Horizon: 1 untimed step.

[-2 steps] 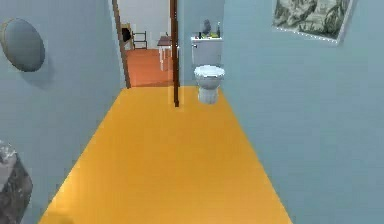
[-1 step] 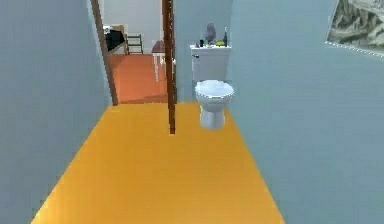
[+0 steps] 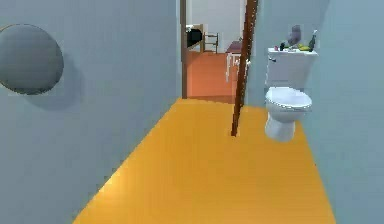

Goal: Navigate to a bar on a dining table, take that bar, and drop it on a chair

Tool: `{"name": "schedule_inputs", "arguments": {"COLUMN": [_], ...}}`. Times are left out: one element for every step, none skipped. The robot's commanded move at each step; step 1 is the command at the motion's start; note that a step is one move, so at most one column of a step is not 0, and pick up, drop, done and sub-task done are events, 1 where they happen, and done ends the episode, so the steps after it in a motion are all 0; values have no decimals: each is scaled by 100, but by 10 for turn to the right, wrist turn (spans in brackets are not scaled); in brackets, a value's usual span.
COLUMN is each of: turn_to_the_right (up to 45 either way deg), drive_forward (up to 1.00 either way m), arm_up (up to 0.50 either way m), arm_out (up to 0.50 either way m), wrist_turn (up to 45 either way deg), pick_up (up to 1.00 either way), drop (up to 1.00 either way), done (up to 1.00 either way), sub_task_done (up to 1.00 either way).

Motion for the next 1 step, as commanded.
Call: {"name": "schedule_inputs", "arguments": {"turn_to_the_right": [0], "drive_forward": [100], "arm_up": [0], "arm_out": [0], "wrist_turn": [0], "pick_up": [0], "drop": [0], "done": [0], "sub_task_done": [0]}}
